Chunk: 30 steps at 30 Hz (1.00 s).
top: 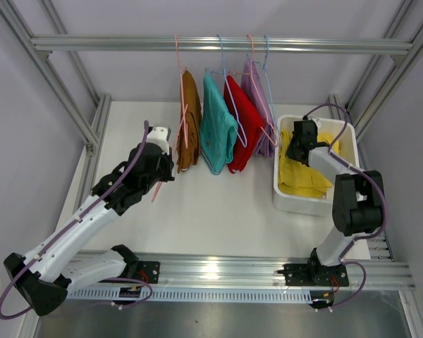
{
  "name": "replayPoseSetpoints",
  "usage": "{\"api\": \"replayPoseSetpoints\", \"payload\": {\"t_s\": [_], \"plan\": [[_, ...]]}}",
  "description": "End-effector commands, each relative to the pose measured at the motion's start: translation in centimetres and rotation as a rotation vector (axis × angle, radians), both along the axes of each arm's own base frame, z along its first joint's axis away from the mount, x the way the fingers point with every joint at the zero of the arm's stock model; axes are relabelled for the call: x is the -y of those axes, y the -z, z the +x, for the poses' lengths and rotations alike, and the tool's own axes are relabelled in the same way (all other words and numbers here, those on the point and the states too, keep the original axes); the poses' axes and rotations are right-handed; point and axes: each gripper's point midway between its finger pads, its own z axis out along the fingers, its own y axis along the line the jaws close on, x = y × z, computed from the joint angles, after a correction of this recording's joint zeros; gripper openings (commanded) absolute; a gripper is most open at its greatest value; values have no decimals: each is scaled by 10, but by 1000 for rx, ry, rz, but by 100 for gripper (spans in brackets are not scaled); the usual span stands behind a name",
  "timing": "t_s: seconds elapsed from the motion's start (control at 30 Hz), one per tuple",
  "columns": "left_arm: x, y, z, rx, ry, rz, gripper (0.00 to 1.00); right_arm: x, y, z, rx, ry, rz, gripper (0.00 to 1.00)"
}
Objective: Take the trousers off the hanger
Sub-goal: Place the trousers in the bin.
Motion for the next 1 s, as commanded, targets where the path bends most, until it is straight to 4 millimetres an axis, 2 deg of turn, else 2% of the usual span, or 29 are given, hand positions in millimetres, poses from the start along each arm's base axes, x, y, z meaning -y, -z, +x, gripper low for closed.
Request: {"api": "replayPoseSetpoints", "payload": {"t_s": [0.0,0.1,0.33,0.47,0.57,0.7,0.73,0.77,0.87,0.97], "plan": [[4,-27,1,70,23,-17,0,0,5,-1,-17,-2,11,0],[4,-26,0,67,25,-13,0,2,3,0,-23,4,6,0],[5,-27,0,71,26,-12,0,1,26,-6,-96,-12,8,0],[5,-27,0,70,27,-10,0,0,21,-5,-92,-13,16,0],[5,-28,-1,72,30,-11,0,1,9,-4,-82,-10,6,0],[6,-27,-1,70,34,-9,0,7,-24,-2,-42,-7,-8,0],[6,-28,-1,71,33,-12,0,7,-43,1,-4,-6,-7,0],[6,-27,-1,70,34,-12,1,8,-52,1,9,-3,-11,0],[7,-27,-2,70,37,-13,0,18,-85,1,56,15,-37,0],[7,-27,-2,70,41,-12,1,36,-103,-2,76,60,-61,0]]}}
